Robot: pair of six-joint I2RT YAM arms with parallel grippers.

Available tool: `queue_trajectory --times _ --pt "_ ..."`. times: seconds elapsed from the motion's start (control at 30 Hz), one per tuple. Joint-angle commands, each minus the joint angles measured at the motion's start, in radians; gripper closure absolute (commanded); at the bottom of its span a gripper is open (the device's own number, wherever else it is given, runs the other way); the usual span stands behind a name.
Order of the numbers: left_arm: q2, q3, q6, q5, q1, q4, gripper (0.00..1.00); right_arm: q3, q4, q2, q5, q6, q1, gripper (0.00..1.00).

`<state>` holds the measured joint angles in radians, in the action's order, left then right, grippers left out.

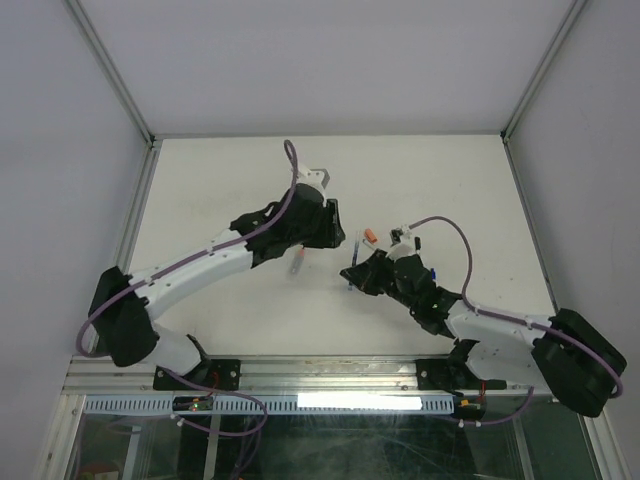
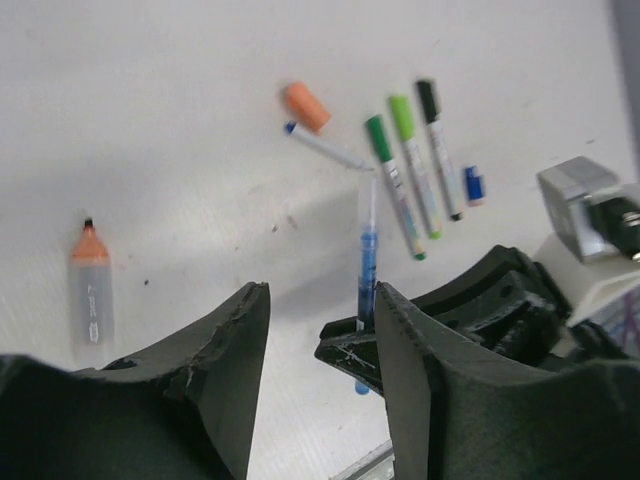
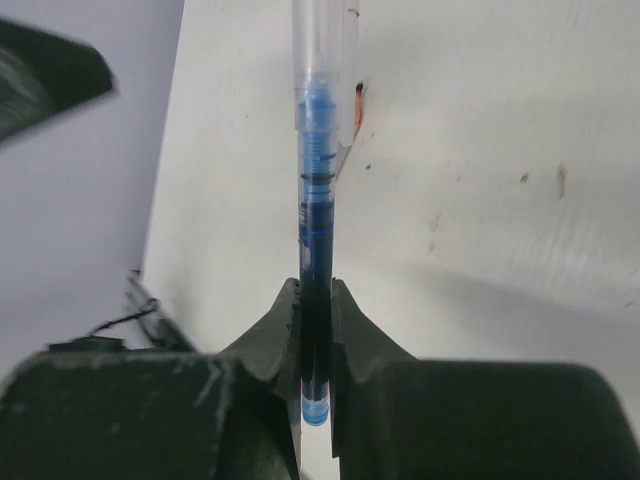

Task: Insert the pens into the pen caps
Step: Insert the pen cap onto the pen, then press the pen cap onto the pen.

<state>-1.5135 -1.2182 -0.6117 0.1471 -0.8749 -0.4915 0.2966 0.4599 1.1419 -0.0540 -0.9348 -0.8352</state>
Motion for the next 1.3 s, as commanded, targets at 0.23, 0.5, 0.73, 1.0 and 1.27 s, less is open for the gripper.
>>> queue_trajectory --times 0.23,0.5,0.73,1.0,1.27 --pt "0.319 0.039 0.149 -0.005 0.011 0.410 0.36 0.178 -0.330 -0.377 0.024 0.613 0.004 1.00" --pt "0.335 0.009 0.152 -0.129 0.011 0.499 0.19 0.244 -0.316 -0.501 0.119 0.612 0.005 1.00" --pt "0.317 0.003 0.144 -0.301 0.009 0.569 0.17 0.335 -0.296 -0.456 0.188 0.607 0.004 1.00" --pt "0.295 0.006 0.135 -0.351 0.011 0.574 0.24 0.384 -0.272 -0.429 0.232 0.595 0.004 1.00" --pt "0.273 -0.016 0.130 -0.360 0.011 0.576 0.34 0.403 -0.306 -0.430 0.244 0.588 0.003 1.00"
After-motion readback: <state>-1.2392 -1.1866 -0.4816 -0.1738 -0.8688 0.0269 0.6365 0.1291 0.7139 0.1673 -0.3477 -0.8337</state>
